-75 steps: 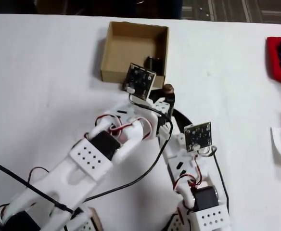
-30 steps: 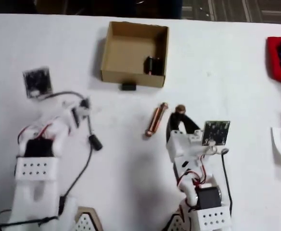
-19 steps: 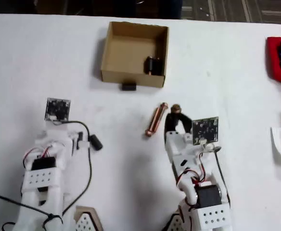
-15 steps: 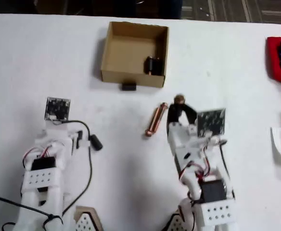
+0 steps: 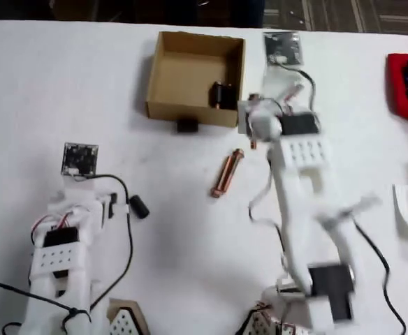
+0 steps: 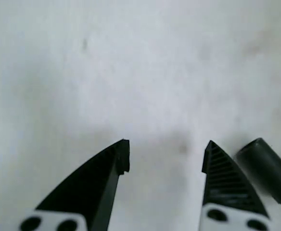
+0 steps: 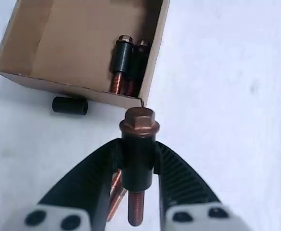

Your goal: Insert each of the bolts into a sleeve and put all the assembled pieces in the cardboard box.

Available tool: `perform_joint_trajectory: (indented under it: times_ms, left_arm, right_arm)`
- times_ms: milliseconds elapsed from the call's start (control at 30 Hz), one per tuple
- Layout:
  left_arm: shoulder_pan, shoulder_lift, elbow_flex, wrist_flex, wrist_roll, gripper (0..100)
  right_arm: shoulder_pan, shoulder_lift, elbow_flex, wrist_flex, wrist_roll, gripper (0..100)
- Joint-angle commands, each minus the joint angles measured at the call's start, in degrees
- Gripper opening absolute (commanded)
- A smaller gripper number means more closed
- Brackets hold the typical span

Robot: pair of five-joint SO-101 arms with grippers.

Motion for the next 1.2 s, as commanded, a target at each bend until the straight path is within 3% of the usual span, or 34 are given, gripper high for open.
perform_joint_trajectory:
  times_ms: [0,267,533,1167]
  left_arm:
    - [-0.7,1.7,-2.9,-0.6,0.3,26]
    - [-0.6,1.8,-2.9,-0.7,0.2,26]
    - [-0.5,2.2,-2.8,-2.3,0.2,26]
    - [1.2,2.3,-2.5,-2.3,-0.2,26]
  right_arm:
    - [0.7,7.1,-17.6,3.0,0.4,2.0]
    - [0.7,33.3,-52.7,8.9,0.0,2.0]
    - [-4.7,52.9,-84.1,14.4,0.0,2.0]
    - [-6.6,58.0,-88.5,12.7,0.0,1.9]
